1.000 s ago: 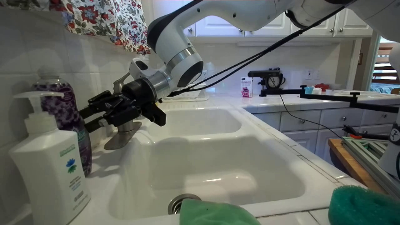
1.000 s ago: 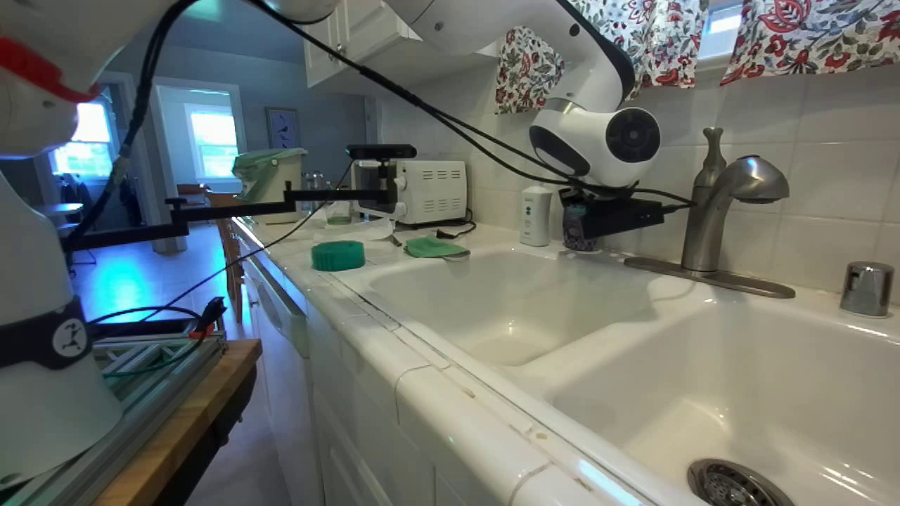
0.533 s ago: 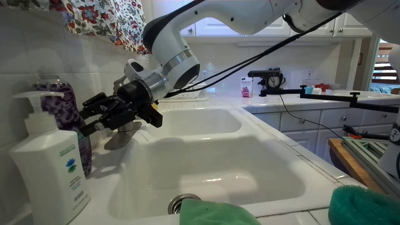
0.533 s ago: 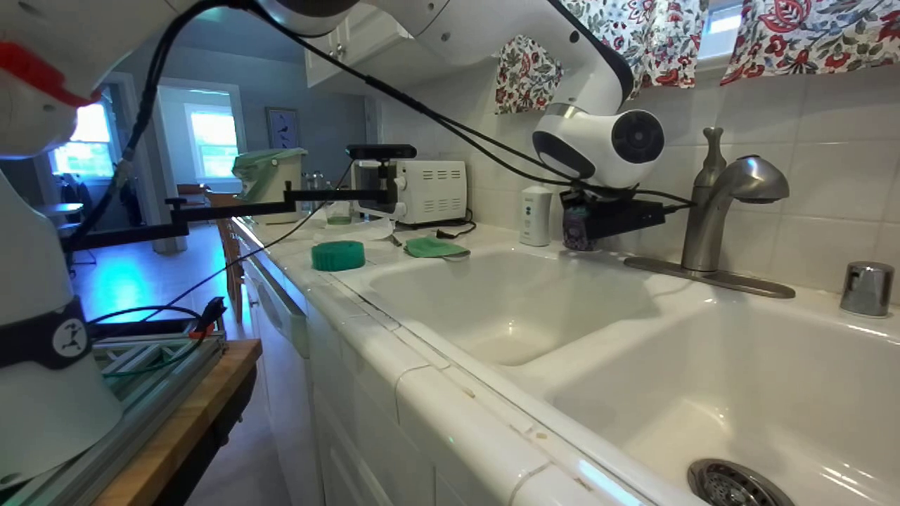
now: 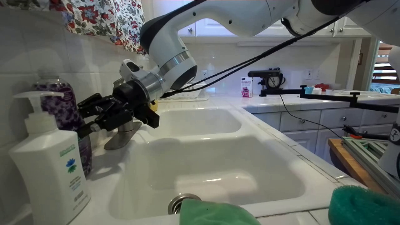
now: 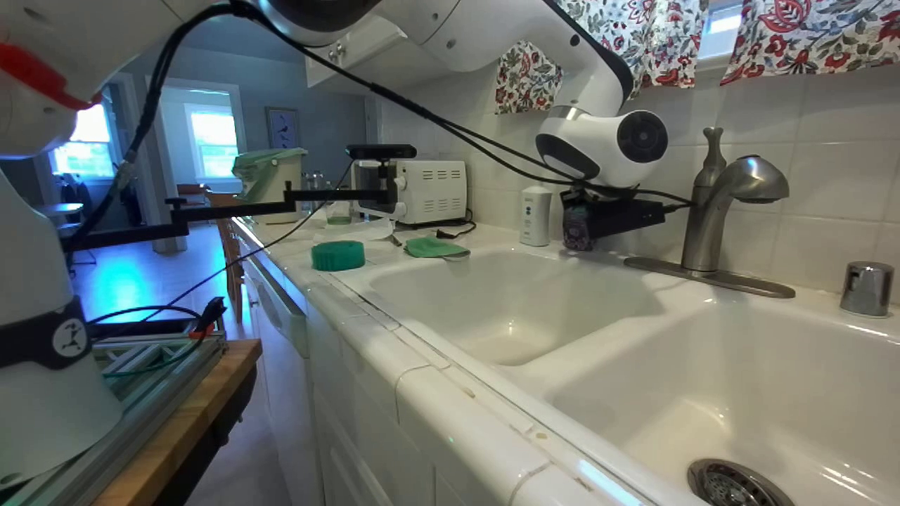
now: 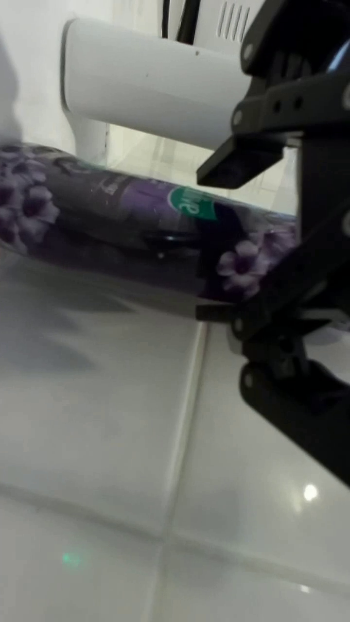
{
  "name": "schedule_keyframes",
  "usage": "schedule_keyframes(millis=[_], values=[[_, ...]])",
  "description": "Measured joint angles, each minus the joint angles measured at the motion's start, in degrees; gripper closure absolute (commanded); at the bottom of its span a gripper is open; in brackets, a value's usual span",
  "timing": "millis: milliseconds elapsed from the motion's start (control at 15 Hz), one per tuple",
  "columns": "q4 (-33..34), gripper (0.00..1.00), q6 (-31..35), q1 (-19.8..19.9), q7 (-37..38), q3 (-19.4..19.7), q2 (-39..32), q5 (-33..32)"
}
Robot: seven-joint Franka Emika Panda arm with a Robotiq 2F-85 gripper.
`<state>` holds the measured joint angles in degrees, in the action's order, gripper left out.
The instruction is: Pick up the purple bottle and pour some of its contents in the sink
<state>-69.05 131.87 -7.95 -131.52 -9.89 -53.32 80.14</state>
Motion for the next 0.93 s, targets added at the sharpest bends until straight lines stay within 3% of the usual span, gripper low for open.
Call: schedule_keyframes(millis=[200, 267, 333, 467, 600, 800, 933], values=[[0.0, 0.3, 0.0, -0.2, 0.7, -0.3, 0.0, 0.0], [0.0, 0.34, -0.1, -0.3, 1.0, -0.3, 0.0, 0.0], [0.0, 0.56, -0.1, -0.4, 1.2, -0.3, 0.0, 0.0], [0.0, 0.61, -0.1, -0.4, 1.5, -0.4, 0.0, 0.0], [0.1, 0.76, -0.1, -0.4, 1.7, -0.4, 0.0, 0.0], [0.1, 0.82, -0.3, -0.4, 2.0, -0.5, 0.0, 0.0], [0.1, 0.81, -0.3, -0.4, 2.1, -0.5, 0.0, 0.0]])
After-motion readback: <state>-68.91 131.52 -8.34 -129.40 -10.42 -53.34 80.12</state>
